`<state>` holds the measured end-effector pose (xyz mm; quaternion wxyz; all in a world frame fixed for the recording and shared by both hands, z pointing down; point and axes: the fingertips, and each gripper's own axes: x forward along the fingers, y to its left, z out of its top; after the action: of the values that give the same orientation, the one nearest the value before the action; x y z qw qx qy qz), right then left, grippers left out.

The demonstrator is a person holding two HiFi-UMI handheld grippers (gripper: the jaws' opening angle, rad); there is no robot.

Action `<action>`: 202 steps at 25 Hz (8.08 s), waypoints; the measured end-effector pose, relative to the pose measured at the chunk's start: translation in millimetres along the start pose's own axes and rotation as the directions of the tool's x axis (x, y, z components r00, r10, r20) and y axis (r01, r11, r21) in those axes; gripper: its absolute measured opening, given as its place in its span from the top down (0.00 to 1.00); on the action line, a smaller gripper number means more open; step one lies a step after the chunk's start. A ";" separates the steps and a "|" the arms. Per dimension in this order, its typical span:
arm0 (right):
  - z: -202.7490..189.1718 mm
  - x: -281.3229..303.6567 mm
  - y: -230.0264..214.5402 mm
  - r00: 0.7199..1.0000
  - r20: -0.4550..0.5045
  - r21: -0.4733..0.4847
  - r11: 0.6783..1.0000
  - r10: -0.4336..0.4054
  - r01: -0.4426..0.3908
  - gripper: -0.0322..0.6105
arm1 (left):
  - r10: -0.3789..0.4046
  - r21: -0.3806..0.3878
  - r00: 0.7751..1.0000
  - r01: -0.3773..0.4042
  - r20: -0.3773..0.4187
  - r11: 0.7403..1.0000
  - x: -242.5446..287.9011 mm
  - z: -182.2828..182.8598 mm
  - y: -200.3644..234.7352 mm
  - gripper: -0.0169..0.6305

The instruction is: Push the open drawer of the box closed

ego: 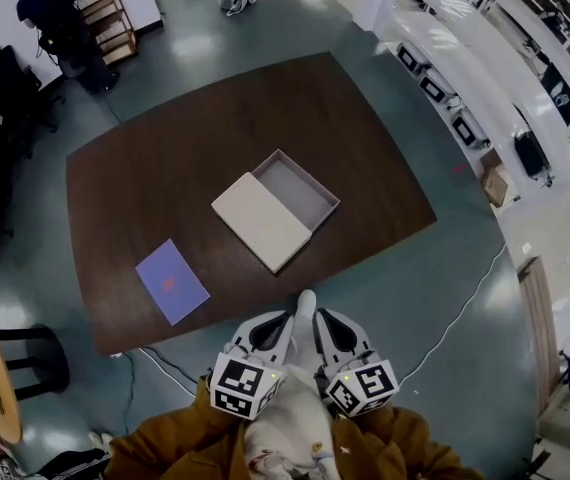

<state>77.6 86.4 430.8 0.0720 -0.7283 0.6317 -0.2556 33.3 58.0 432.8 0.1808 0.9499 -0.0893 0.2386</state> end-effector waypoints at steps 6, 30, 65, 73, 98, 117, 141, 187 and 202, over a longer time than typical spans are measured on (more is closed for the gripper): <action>42.9 40.9 -55.7 0.999 -0.010 -0.021 0.998 0.052 -0.052 0.95 | 0.051 0.008 0.999 -0.052 0.010 0.999 61.8 43.5 15.0 0.97; 82.6 144.1 -98.8 0.982 -0.109 -0.049 0.986 0.152 -0.158 0.95 | 0.096 -0.014 0.995 -0.097 -0.028 0.995 124.6 82.9 83.7 0.97; 50.0 306.6 -175.2 0.714 -0.662 -0.374 0.724 0.230 -0.580 0.79 | 0.037 -0.091 0.961 -0.064 -0.273 0.994 204.4 50.7 133.2 0.79; 30.1 331.4 -205.2 0.635 -0.750 -0.406 0.628 0.186 -0.664 0.78 | 0.077 -0.057 0.947 -0.100 -0.311 0.993 218.1 48.2 144.3 0.81; -29.1 356.4 -248.6 0.265 -0.964 -0.263 0.111 0.005 -0.959 0.71 | 0.004 -0.063 0.906 -0.033 -0.422 0.997 224.7 24.2 152.1 0.96; -64.1 364.1 -250.2 0.173 -0.978 -0.155 -0.145 -0.121 -0.977 0.76 | -0.028 -0.100 0.900 -0.018 -0.436 0.995 217.3 14.2 160.3 0.96; -66.0 361.5 -244.3 0.175 -0.969 -0.140 -0.197 -0.174 -0.970 0.86 | -0.022 -0.114 0.905 -0.029 -0.424 0.993 209.7 15.0 161.5 0.96; -115.3 333.4 -142.2 0.152 -0.984 -0.127 -0.238 -0.092 -0.963 0.87 | -0.002 -0.101 0.922 -0.040 -0.388 0.994 180.9 5.5 155.7 0.96; -103.2 319.8 -146.7 0.167 -0.980 -0.145 -0.193 -0.104 -0.970 0.80 | -0.008 -0.071 0.926 -0.020 -0.378 0.997 178.0 10.3 141.6 0.96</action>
<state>182.1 -169.0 672.2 -0.5690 0.0329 0.8215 -0.0175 156.3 -91.0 553.4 0.2285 0.8786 -0.0642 0.4145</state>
